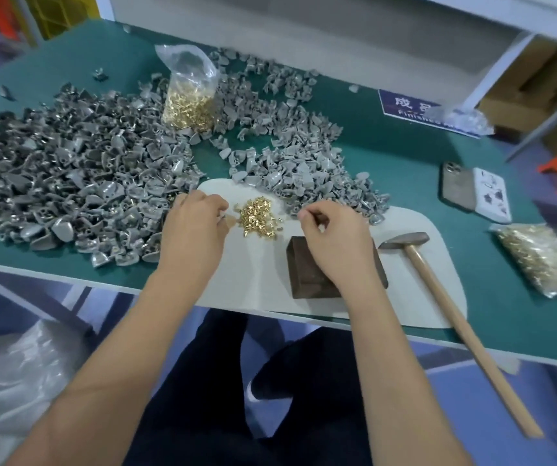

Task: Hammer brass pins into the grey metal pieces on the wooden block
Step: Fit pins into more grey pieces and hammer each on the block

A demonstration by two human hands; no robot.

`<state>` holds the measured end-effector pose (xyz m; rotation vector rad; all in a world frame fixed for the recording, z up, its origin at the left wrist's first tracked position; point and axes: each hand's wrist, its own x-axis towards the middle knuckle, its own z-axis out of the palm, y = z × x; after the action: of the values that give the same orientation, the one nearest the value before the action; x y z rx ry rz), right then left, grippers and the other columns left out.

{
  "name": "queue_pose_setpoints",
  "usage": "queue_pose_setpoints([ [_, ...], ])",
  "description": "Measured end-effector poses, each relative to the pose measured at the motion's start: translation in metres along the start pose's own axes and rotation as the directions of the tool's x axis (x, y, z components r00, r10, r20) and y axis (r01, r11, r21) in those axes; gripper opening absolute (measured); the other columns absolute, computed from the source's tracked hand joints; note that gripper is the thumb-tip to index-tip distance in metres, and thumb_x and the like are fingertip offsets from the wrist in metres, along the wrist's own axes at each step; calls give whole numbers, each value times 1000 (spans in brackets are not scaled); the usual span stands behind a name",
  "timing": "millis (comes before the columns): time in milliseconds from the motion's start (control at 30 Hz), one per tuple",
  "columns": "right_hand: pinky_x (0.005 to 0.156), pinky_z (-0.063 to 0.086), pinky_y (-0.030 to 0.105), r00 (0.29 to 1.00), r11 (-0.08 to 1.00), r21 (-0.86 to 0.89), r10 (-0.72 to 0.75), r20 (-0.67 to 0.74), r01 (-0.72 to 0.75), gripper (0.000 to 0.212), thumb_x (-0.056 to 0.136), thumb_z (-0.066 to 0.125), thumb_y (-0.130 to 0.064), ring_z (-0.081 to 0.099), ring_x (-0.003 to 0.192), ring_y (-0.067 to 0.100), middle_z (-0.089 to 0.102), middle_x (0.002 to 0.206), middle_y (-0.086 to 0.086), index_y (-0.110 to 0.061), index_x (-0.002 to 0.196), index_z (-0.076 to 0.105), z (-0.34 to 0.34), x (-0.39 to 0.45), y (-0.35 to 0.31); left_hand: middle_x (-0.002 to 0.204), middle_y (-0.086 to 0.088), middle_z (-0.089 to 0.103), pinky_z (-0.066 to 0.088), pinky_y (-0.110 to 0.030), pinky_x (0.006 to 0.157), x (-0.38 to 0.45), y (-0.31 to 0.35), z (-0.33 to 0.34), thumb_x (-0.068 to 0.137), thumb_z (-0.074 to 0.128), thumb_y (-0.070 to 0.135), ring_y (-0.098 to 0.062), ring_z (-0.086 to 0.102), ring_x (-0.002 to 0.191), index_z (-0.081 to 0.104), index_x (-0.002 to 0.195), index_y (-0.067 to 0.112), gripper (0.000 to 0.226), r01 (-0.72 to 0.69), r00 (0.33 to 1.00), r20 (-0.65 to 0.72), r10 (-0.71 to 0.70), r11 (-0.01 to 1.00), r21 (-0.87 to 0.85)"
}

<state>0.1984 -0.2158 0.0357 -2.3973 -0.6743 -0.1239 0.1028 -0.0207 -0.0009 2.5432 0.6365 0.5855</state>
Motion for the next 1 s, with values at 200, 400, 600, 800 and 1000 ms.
queue_pose_setpoints([
  [200,66,45,18,999,995,98,29,-23,-26,15,99,60,-29,59,78,-6,69,85,-19,-28,95,75,-2,-1,2,89,0,65,33,-36,80,12,6,-3,95,68,29,-25,51,96,74,92,17,14,15,1000,-16,-13,996,87],
  [400,67,48,21,999,989,145,23,-26,-19,14,98,61,-29,60,82,-6,69,84,-21,-30,94,74,-2,-3,4,111,-5,64,35,-37,93,15,5,1,102,54,37,-27,48,111,71,109,18,26,-20,999,42,10,972,234],
  [600,73,53,30,999,982,189,-4,-35,11,17,100,58,-29,62,83,1,70,87,-19,-27,97,74,-3,-5,5,104,-9,66,36,-36,88,14,3,1,100,59,32,-30,52,105,70,107,13,23,-19,998,58,11,990,143],
  [800,71,51,24,999,973,227,-20,-42,29,15,100,60,-28,62,84,-2,71,87,-20,-27,96,74,-4,-5,6,92,-8,63,34,-40,85,5,2,-1,94,68,28,-31,50,97,72,93,10,18,-23,998,-48,30,991,132],
  [1000,69,50,25,998,969,244,-36,-45,46,13,99,61,-28,62,82,1,71,86,-20,-28,95,74,-3,-5,6,105,-6,64,31,-37,91,9,4,-2,101,52,42,-29,51,107,68,107,15,31,-1,999,34,-14,917,398],
])
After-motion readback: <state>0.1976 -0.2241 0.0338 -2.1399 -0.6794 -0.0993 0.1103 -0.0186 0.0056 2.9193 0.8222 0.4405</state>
